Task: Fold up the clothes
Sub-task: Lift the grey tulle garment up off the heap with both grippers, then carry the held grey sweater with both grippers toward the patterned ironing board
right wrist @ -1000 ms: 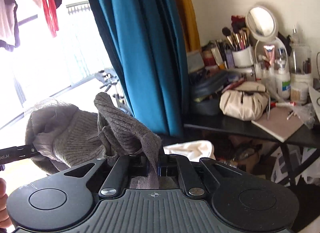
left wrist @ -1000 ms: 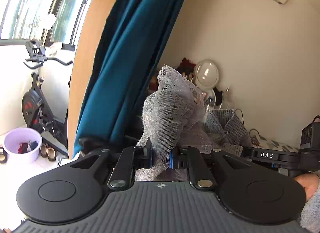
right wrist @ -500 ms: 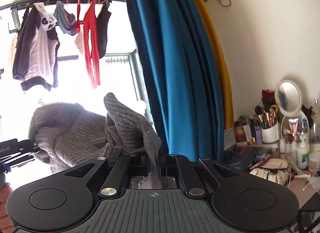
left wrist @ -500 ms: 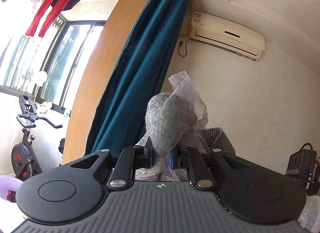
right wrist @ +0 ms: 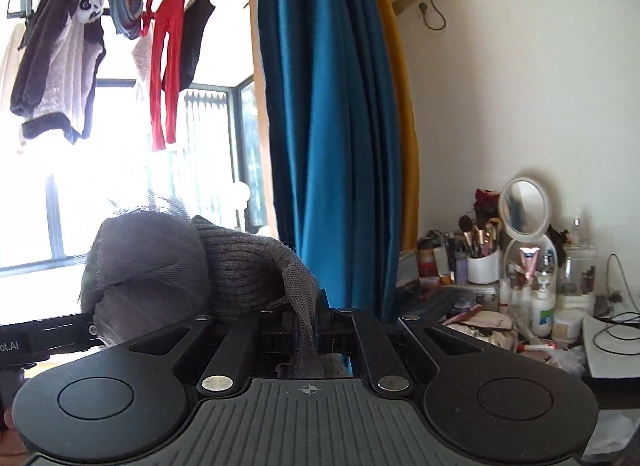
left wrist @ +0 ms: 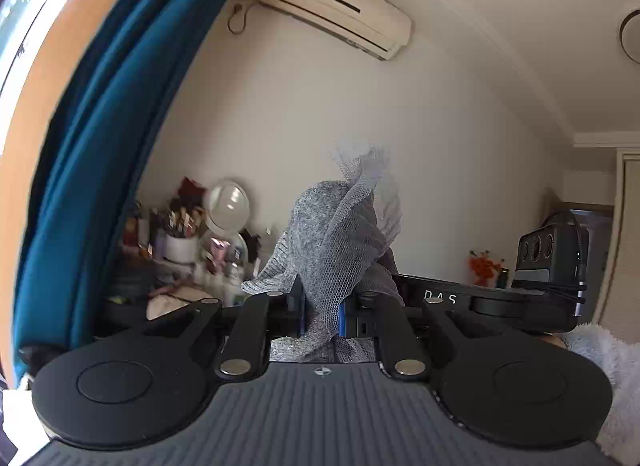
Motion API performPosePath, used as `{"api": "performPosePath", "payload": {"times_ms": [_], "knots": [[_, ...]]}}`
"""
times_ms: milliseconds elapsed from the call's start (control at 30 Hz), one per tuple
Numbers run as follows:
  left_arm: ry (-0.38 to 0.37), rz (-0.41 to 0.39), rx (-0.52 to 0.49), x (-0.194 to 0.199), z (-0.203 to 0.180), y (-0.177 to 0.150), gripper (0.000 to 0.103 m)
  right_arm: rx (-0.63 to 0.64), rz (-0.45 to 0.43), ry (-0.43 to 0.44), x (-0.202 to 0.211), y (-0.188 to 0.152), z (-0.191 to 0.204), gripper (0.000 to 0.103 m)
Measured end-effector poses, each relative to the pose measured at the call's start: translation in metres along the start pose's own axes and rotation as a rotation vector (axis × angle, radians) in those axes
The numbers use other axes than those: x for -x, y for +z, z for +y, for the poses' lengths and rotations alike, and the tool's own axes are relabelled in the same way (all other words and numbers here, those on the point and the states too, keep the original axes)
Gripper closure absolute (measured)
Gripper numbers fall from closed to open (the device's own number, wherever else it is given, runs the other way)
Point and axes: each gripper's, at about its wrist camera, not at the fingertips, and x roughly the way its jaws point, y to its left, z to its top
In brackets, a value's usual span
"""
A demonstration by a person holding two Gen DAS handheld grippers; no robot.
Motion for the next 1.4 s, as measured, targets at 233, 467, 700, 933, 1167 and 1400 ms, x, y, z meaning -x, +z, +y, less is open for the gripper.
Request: {"api": "performPosePath", "payload": {"times_ms": [233,467,700,933,1167,1400], "knots": [[-0.159,0.125,0.049,-0.058,-0.041,-0.017,0.089,-0.073,0.024,-0.19,0.071,-0.027,-0.021,0.097],[-0.273,0.184,-0.024,-0.133,-0.156,-0.058,0.089,-0.112,-0.061,-0.306,0.168,-0.043,-0.075,0.097],[-0.378,0.234,-0.027,-0.246,-0.318,-0.109,0.089,-0.071,-0.088,-0.447,0.313,-0.059,-0.153,0.097],[-0.539,0.251,-0.027,-0.316,-0.429,-0.144,0.089,-0.078,-0.109,-0.603,0.435,-0.063,-0.223,0.097],[-0.672,0.275,-0.006,-0.398,-0.478,-0.178,0.089,-0.051,-0.093,-0.725,0.492,-0.067,-0.283,0.097],[-0.757,0.286,0.009,-0.513,-0.51,-0.216,0.089,-0.063,-0.019,-0.821,0.497,-0.075,-0.38,0.097]]}}
